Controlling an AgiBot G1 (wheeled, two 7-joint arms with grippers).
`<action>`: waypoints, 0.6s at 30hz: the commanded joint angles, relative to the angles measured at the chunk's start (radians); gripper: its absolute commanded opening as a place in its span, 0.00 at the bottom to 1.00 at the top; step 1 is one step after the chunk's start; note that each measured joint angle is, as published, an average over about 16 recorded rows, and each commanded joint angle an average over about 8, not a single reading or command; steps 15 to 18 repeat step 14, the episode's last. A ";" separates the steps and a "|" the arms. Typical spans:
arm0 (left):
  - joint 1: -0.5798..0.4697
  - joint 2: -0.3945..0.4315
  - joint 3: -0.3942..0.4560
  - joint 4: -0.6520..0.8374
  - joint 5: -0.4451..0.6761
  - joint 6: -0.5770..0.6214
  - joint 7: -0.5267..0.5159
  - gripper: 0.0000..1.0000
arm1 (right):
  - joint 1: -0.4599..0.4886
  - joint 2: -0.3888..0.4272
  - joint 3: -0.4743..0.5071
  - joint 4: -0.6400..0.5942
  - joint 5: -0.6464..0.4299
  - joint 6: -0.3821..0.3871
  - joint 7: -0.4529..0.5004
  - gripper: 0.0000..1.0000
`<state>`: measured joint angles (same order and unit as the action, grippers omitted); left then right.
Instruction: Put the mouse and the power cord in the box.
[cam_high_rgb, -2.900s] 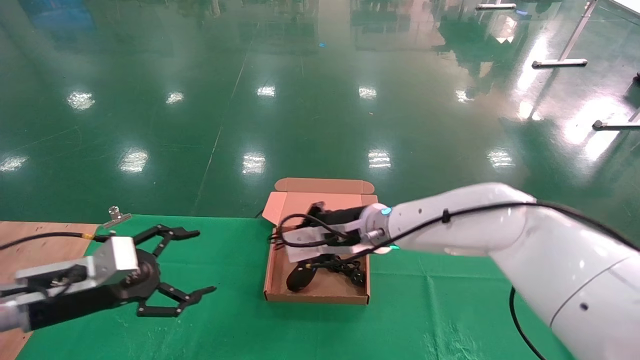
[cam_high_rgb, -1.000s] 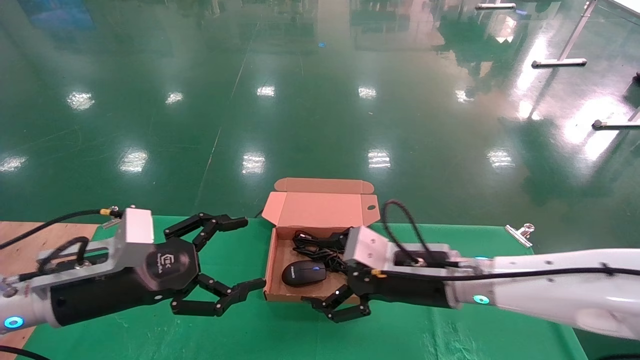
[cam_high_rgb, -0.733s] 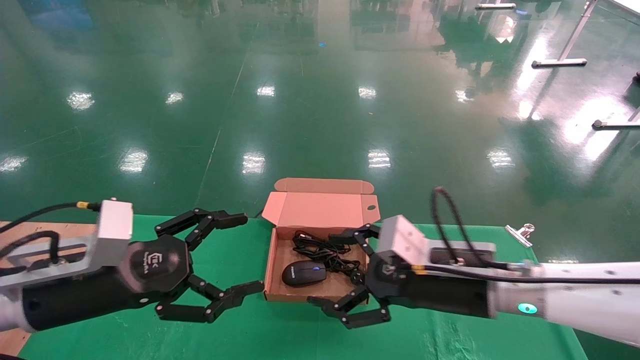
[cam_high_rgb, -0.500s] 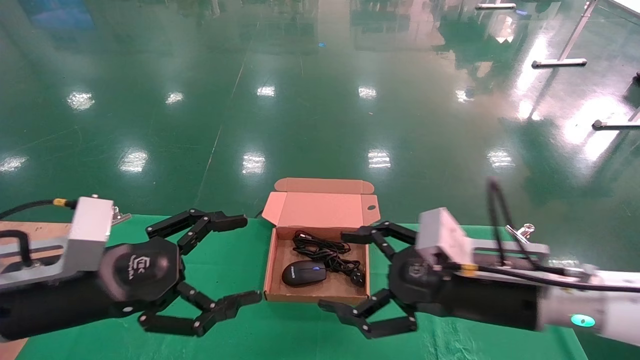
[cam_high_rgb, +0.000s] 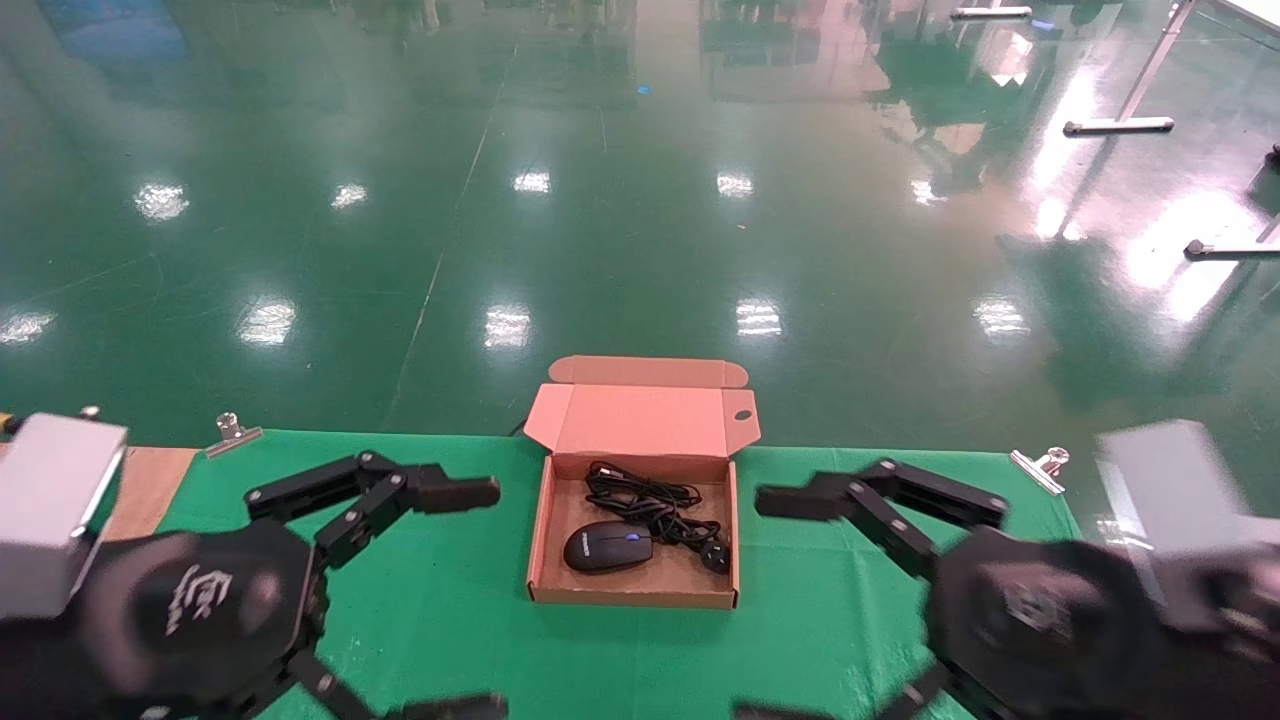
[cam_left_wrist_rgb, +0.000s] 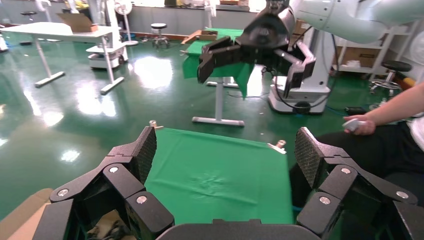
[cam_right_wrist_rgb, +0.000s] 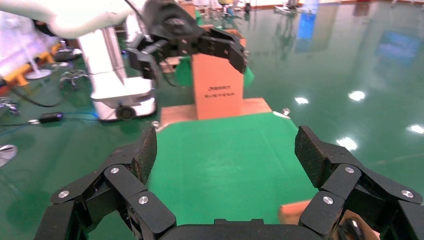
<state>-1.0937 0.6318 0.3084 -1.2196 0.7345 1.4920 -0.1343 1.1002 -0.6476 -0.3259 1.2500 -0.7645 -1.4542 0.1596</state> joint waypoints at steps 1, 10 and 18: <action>0.012 -0.013 -0.018 -0.040 -0.002 0.002 -0.034 1.00 | -0.018 0.025 0.032 0.024 0.023 -0.029 0.019 1.00; 0.031 -0.033 -0.046 -0.103 -0.007 0.008 -0.071 1.00 | -0.042 0.061 0.080 0.057 0.058 -0.071 0.037 1.00; 0.029 -0.031 -0.043 -0.095 -0.007 0.007 -0.067 1.00 | -0.040 0.057 0.074 0.053 0.054 -0.065 0.035 1.00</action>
